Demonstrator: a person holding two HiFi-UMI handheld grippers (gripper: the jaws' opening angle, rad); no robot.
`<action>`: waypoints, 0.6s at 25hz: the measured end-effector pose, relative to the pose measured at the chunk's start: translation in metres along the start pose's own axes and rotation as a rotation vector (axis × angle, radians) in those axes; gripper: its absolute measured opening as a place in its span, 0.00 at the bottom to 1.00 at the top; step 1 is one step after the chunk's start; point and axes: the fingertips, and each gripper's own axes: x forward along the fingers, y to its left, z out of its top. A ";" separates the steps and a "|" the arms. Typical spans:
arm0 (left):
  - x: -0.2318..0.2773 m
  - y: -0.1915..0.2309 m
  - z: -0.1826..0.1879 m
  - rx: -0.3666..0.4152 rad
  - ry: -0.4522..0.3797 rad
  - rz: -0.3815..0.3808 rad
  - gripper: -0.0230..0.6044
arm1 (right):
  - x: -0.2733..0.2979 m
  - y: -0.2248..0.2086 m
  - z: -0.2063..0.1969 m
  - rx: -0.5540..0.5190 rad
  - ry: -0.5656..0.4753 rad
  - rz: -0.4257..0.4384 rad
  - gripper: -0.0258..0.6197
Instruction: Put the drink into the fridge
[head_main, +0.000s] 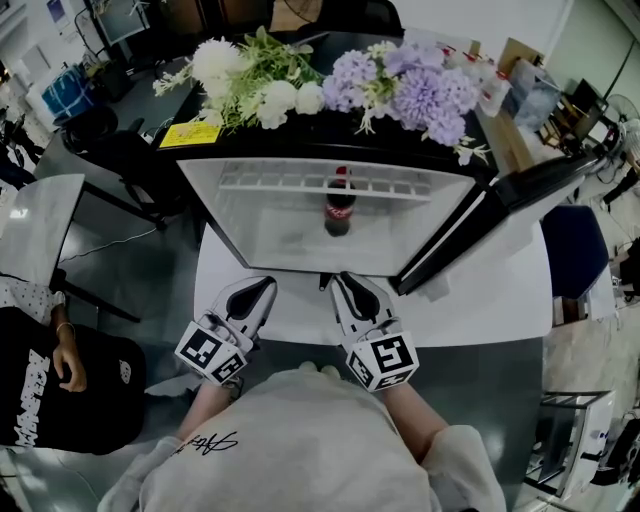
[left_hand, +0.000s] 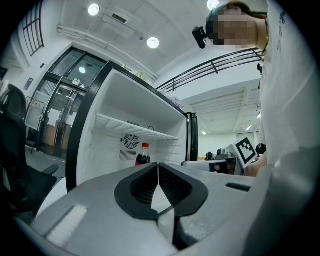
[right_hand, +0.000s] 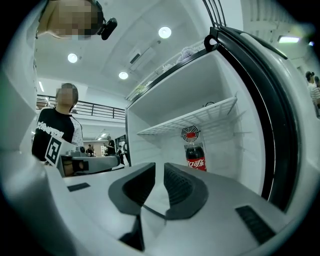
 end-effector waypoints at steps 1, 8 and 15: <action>0.000 0.000 0.000 0.000 -0.001 -0.001 0.05 | 0.001 0.001 0.000 0.000 -0.001 0.002 0.12; 0.004 0.000 0.005 0.005 -0.008 -0.007 0.05 | 0.000 0.003 0.010 -0.015 -0.025 0.003 0.07; 0.007 -0.001 0.004 0.005 -0.005 -0.012 0.05 | 0.002 -0.005 0.012 -0.036 -0.015 -0.025 0.05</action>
